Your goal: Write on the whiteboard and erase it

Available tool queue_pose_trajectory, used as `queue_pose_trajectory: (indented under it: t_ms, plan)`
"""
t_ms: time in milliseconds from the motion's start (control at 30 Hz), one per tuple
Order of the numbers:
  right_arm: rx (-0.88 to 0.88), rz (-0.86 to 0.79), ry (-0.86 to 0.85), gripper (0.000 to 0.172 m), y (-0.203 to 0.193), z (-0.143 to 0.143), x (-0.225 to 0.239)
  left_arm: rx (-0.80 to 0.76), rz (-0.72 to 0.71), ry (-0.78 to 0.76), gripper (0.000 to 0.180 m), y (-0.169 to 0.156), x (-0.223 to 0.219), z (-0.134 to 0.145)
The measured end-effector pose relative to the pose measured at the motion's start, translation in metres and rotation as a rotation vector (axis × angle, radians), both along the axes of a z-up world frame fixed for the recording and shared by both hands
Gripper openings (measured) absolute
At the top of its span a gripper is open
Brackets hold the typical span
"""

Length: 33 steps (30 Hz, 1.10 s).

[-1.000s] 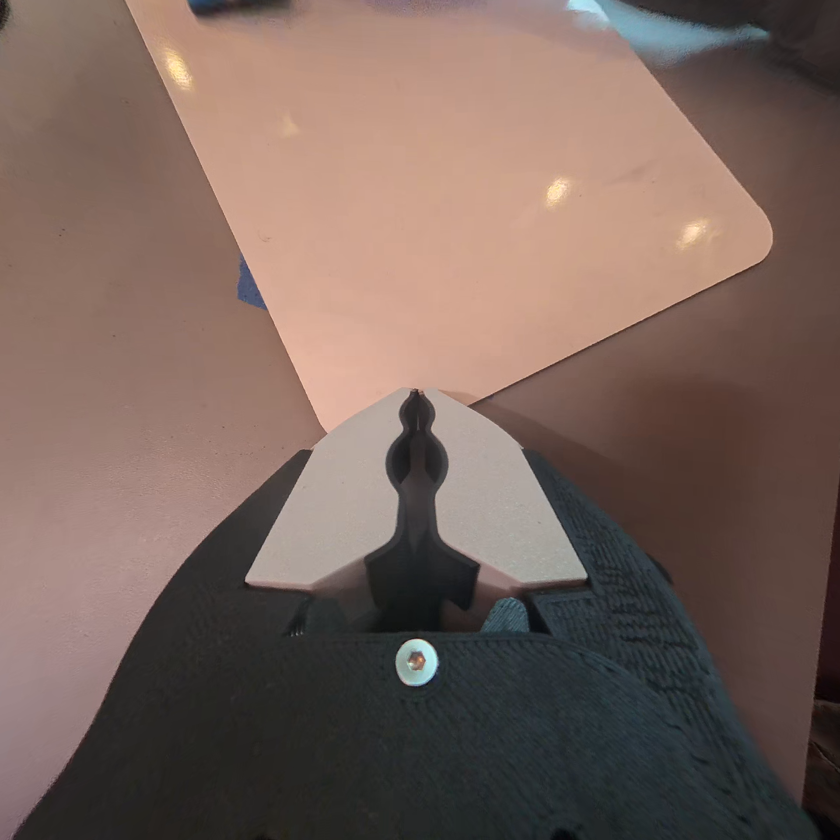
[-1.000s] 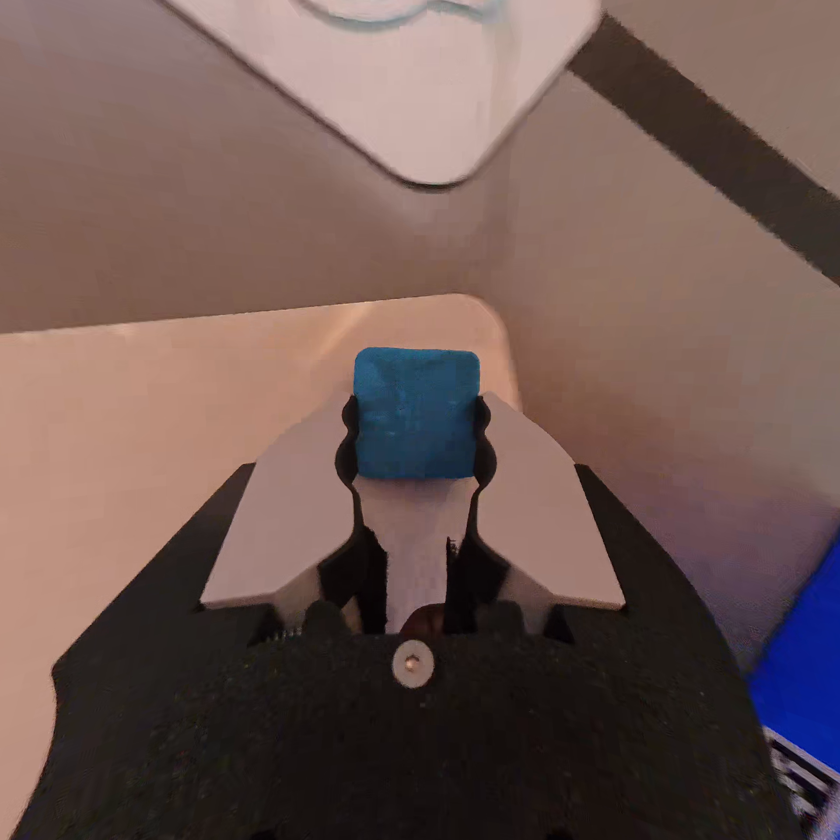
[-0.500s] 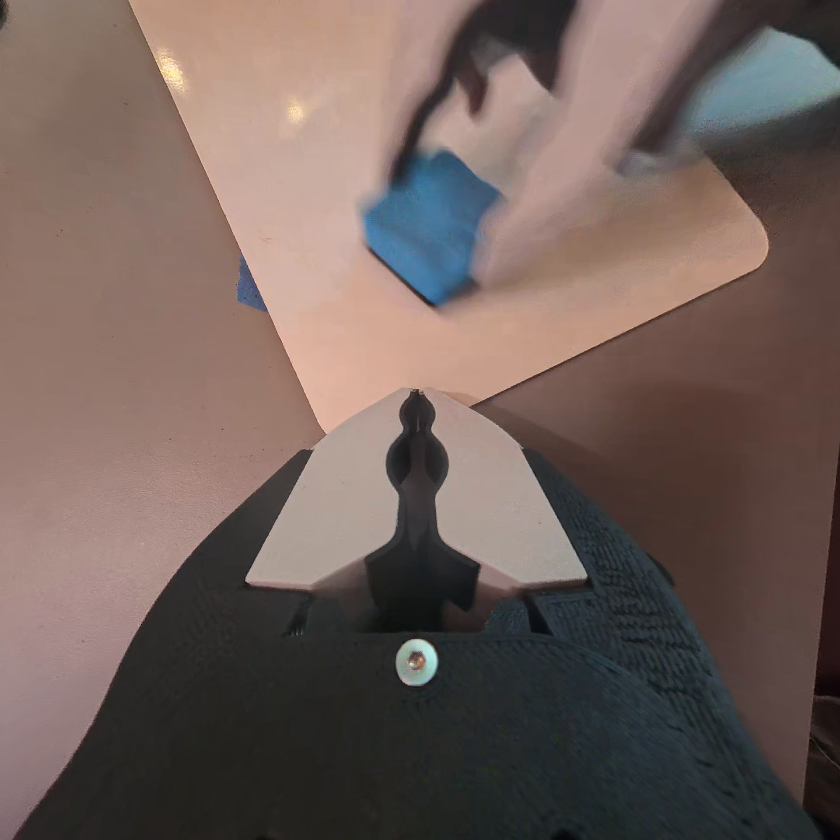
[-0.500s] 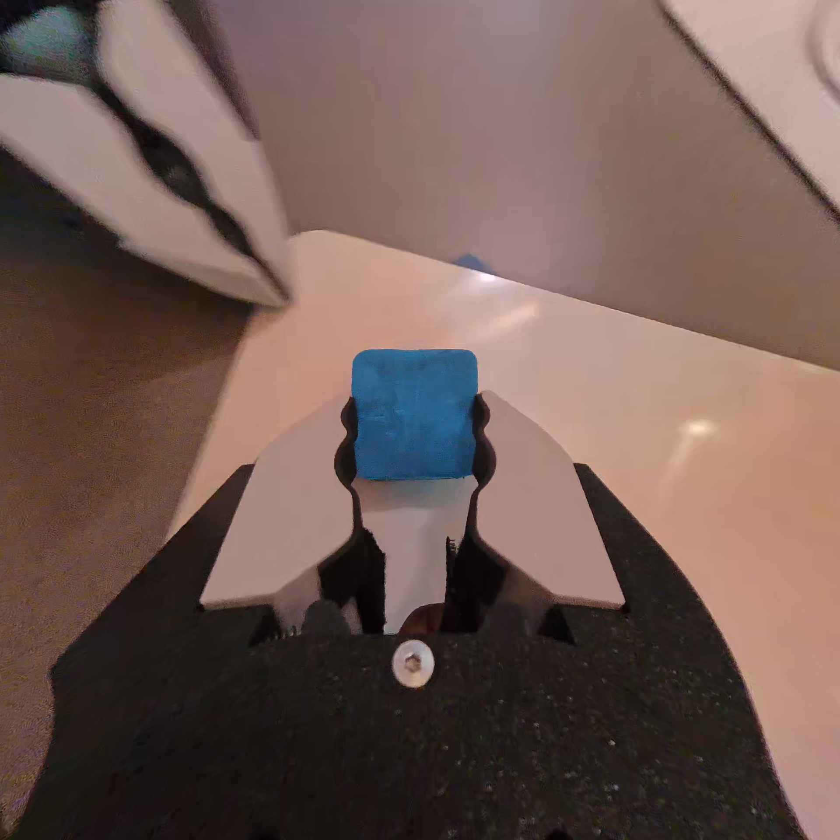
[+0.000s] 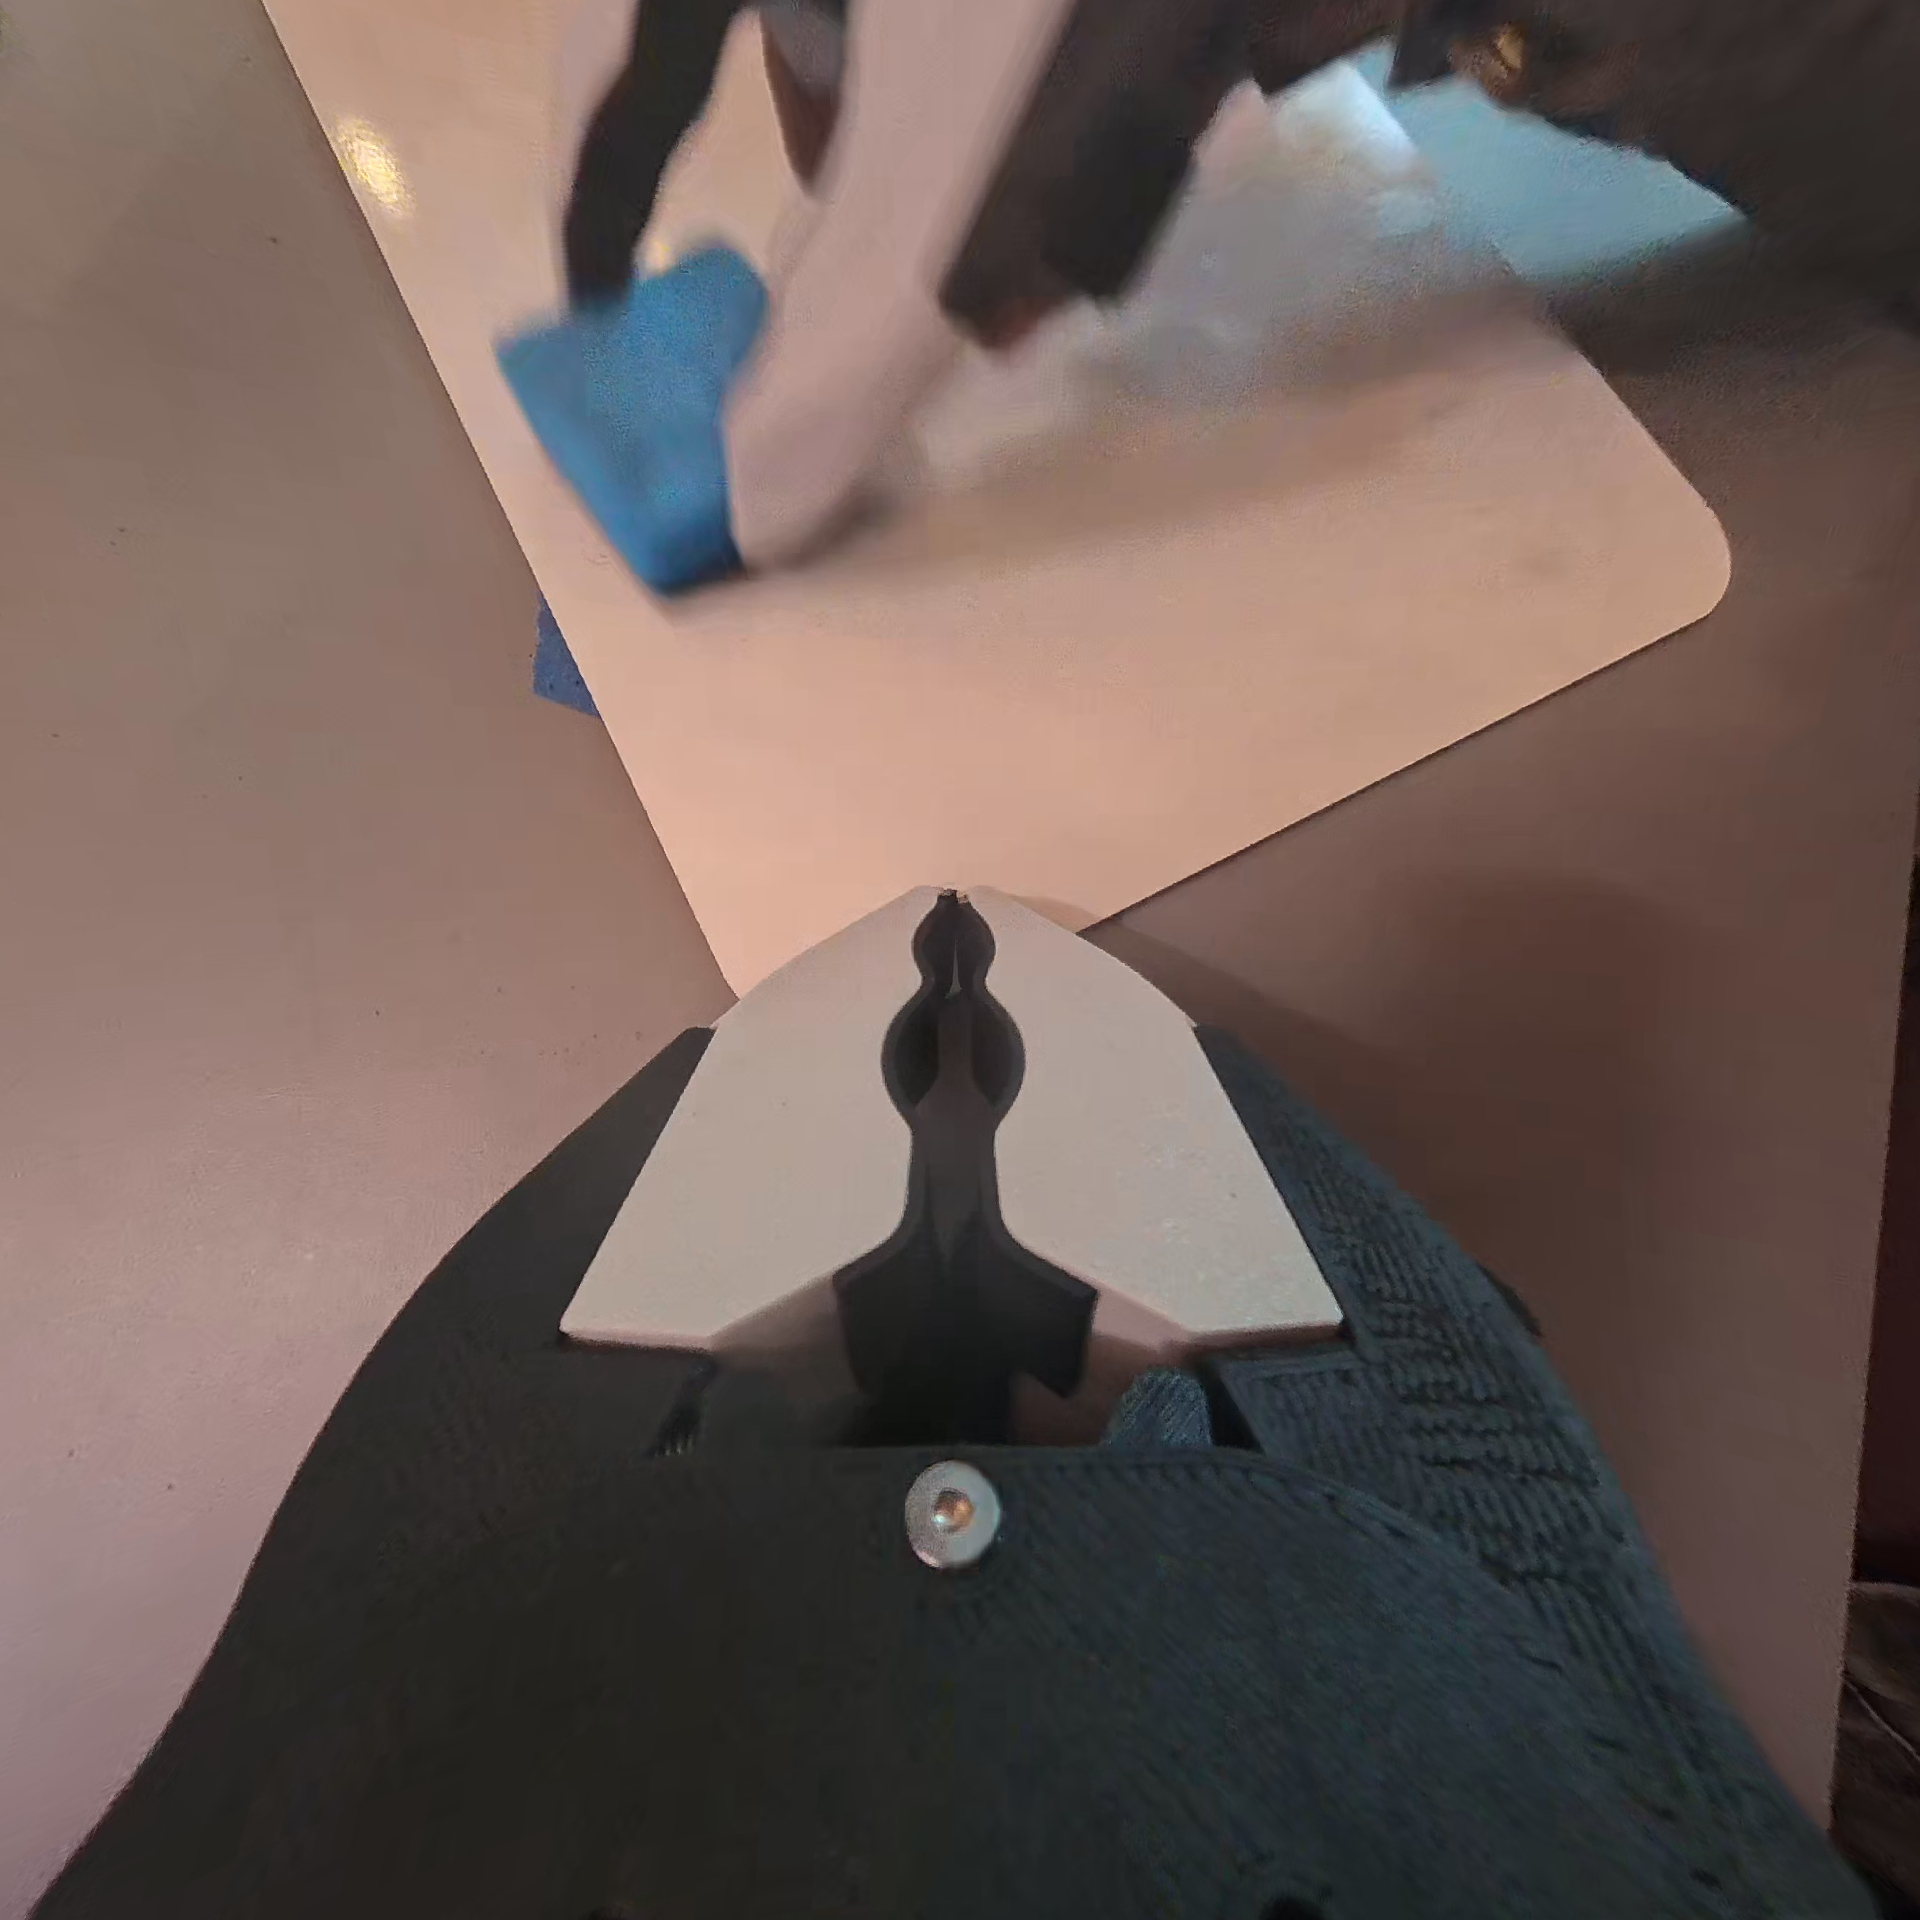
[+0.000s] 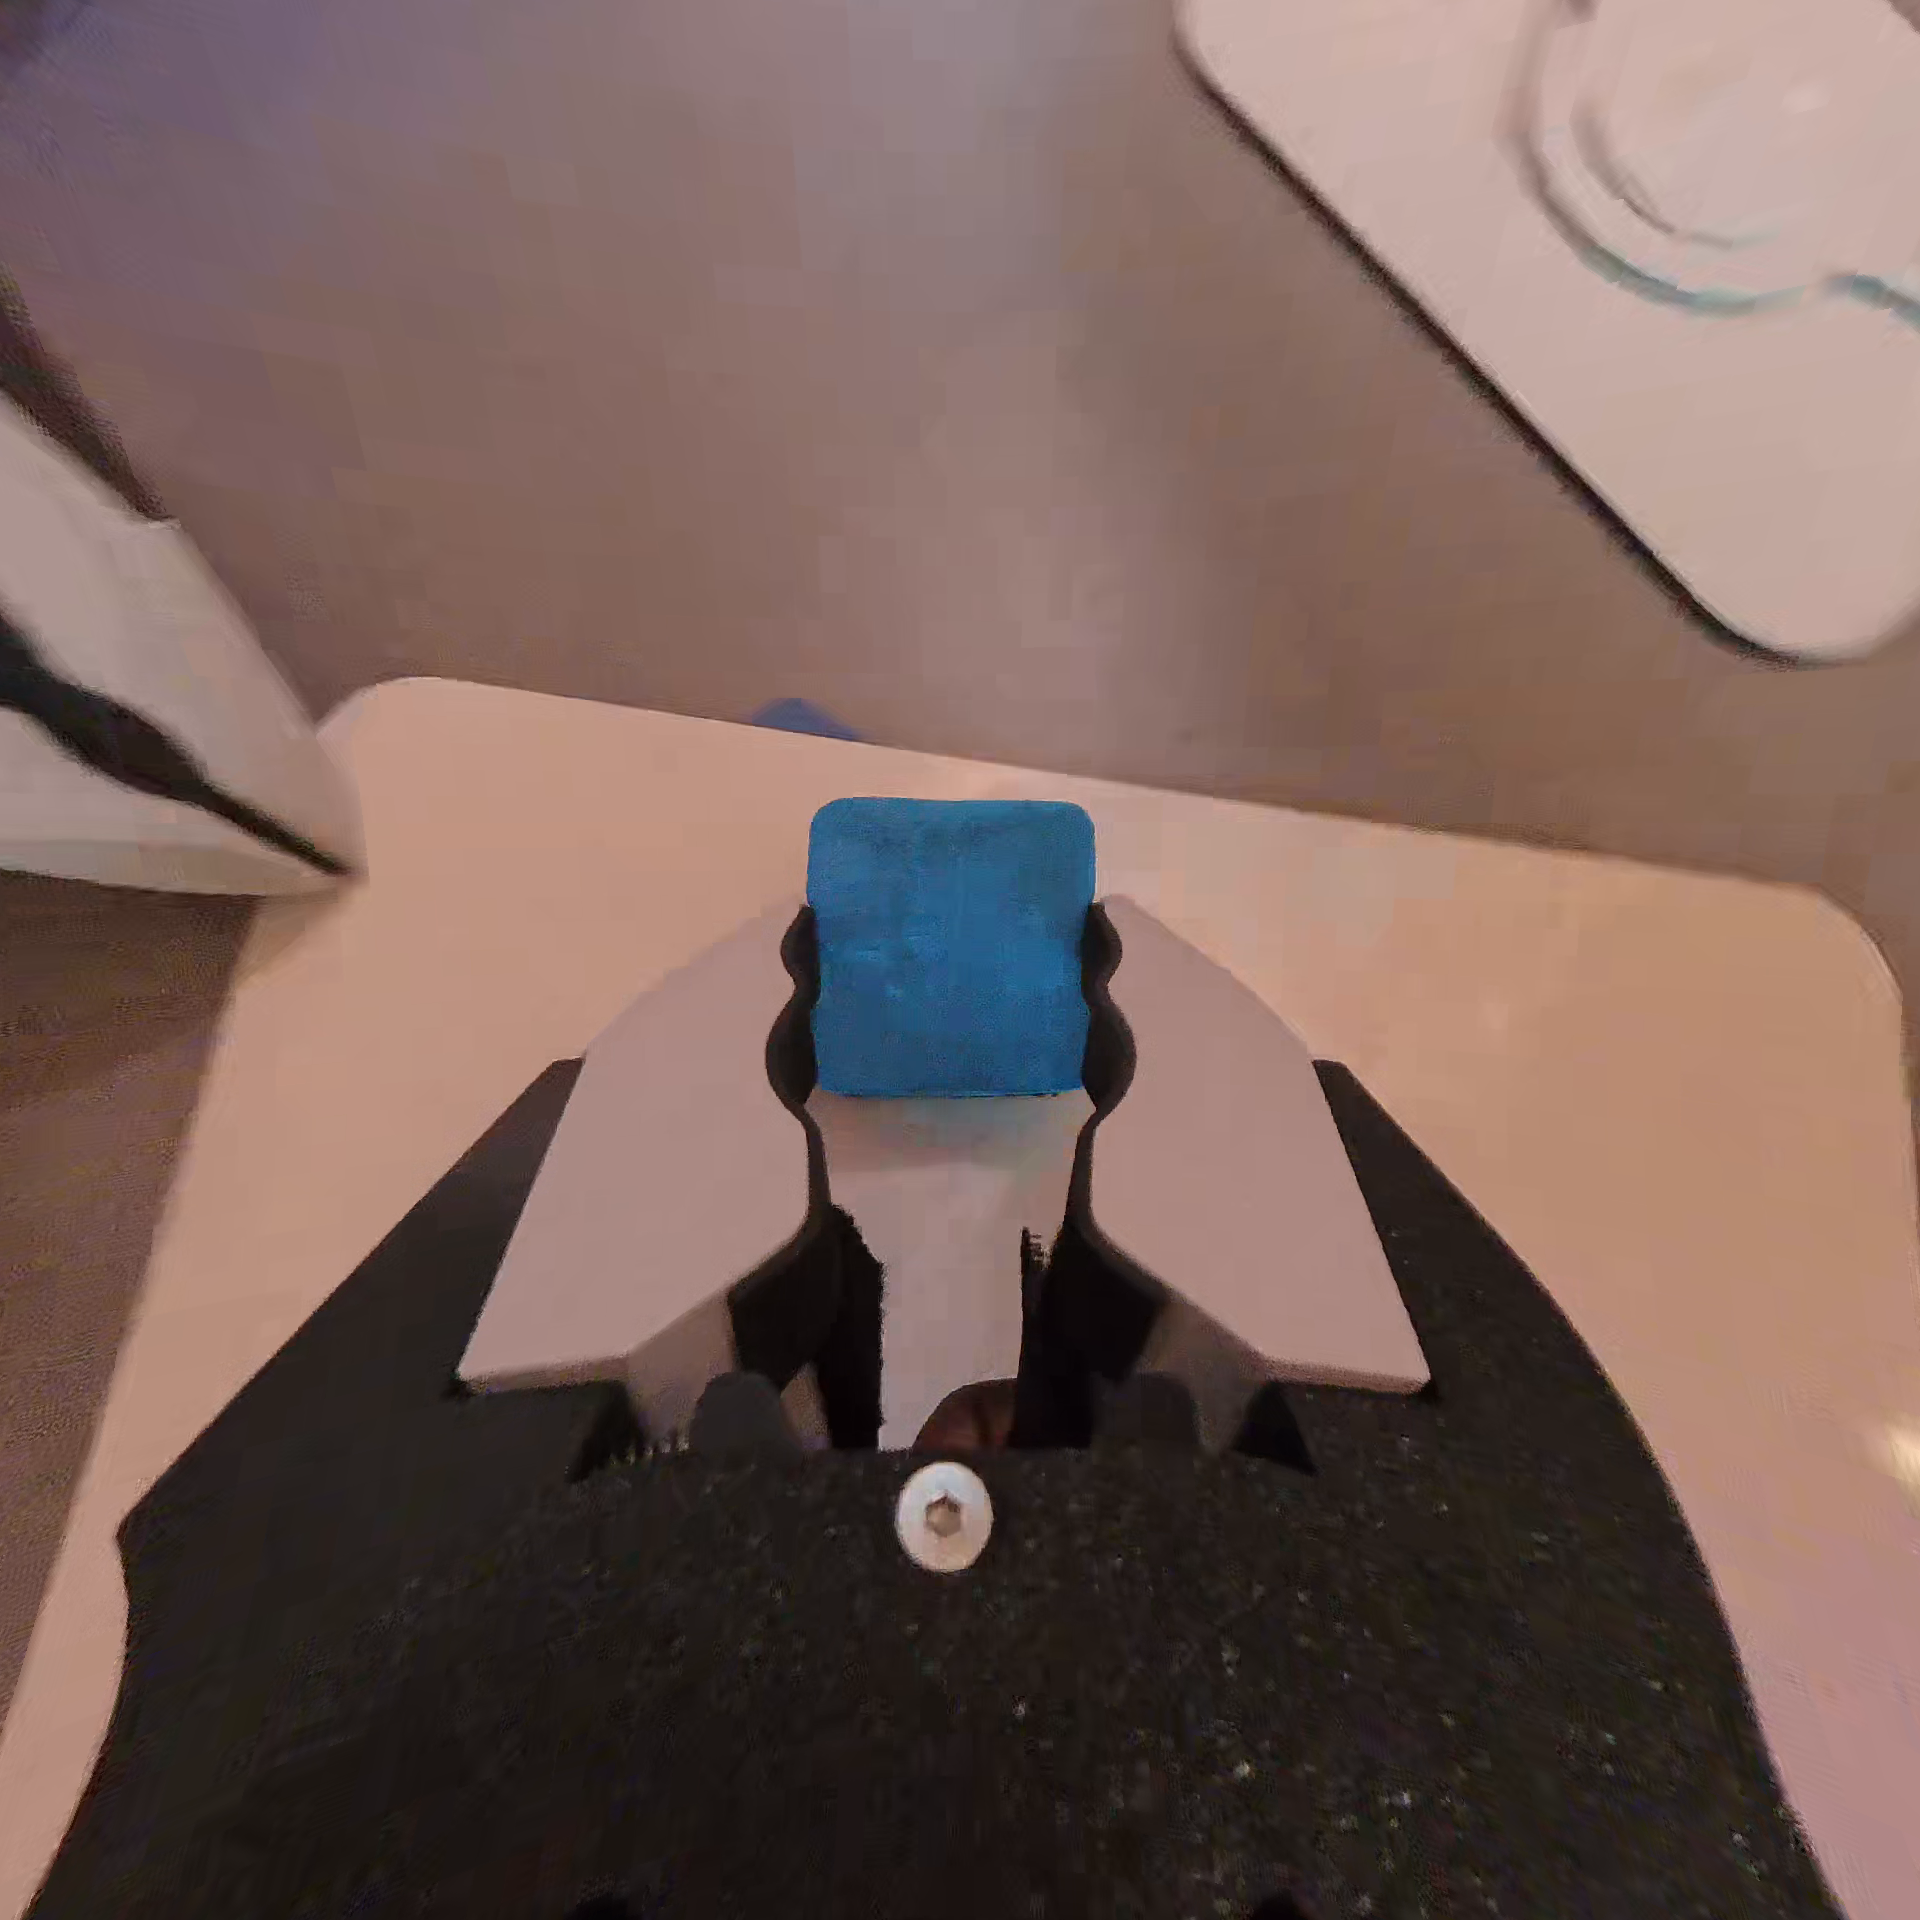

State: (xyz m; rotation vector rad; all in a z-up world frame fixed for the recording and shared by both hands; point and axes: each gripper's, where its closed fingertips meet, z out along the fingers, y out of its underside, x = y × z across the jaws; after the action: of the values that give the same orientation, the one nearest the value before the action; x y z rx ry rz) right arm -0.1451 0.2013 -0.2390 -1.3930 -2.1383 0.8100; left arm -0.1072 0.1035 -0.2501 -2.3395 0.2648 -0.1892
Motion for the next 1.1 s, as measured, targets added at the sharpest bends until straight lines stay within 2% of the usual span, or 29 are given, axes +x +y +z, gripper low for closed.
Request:
queue_pose_trajectory:
  t_ms: [67,100,167,233,300,367,400,467,533,567,600,633,700,733,800,867,967,1100]
  plan:
    - [0.077,0.127,-0.006,0.049,-0.037,0.001,0.002,0.003,0.000,-0.003,0.002,0.000,0.000,0.000]
    - [0.082,0.123,-0.002,0.049,-0.032,0.001,-0.003,0.002,0.000,-0.004,0.002,0.000,0.000,0.000]
    - [0.065,-0.045,0.000,0.049,0.016,0.000,-0.021,0.004,-0.002,-0.004,0.002,0.000,0.000,0.000]
    - [0.139,-0.178,-0.031,0.049,0.057,0.001,-0.021,0.005,-0.003,0.001,0.002,0.000,0.000,0.000]
    - [0.219,-0.117,-0.019,0.049,0.039,0.002,-0.017,0.005,-0.005,-0.009,0.001,0.000,0.000,0.000]
    - [0.190,0.044,0.004,0.049,-0.009,0.002,-0.013,0.003,-0.006,-0.018,0.001,0.001,0.000,0.000]
    - [0.176,0.075,0.011,0.049,-0.017,0.002,-0.015,0.003,-0.005,-0.018,0.001,0.001,0.000,0.000]
    - [0.113,-0.004,-0.004,0.049,0.006,0.000,-0.025,0.004,-0.005,-0.015,0.001,0.001,0.000,0.000]
    - [0.155,-0.102,-0.015,0.049,0.036,0.000,-0.028,0.005,-0.006,-0.011,0.001,0.001,0.000,0.000]
    - [0.184,-0.090,-0.024,0.049,0.034,0.001,-0.026,0.008,-0.012,-0.003,0.001,0.001,0.000,0.000]
    - [0.206,-0.041,-0.025,0.049,0.021,0.001,-0.022,0.014,-0.026,0.012,0.001,0.000,0.000,0.000]
    - [0.156,0.042,-0.034,0.049,-0.007,0.000,-0.014,0.022,-0.037,0.028,0.000,-0.001,-0.001,0.001]
    - [0.031,0.193,-0.045,0.049,-0.064,-0.001,0.005,0.106,0.054,0.017,0.001,0.003,-0.016,0.014]
    - [0.070,0.217,-0.035,0.049,-0.072,-0.001,0.013,0.153,0.104,-0.005,0.000,0.003,-0.026,0.022]
    - [0.047,0.246,-0.074,0.049,-0.084,-0.001,0.031,0.153,0.168,0.035,0.000,-0.002,-0.043,0.023]
    - [0.051,0.277,-0.090,0.049,-0.086,-0.002,0.039,0.101,0.126,0.057,0.000,-0.003,-0.037,0.014]
    - [0.072,0.259,-0.122,0.049,-0.082,-0.003,0.033,0.023,0.102,0.095,0.000,-0.004,-0.035,0.001]
    - [0.080,0.253,-0.079,0.050,-0.092,-0.002,0.023,0.034,0.074,0.090,0.000,-0.005,-0.030,0.002]
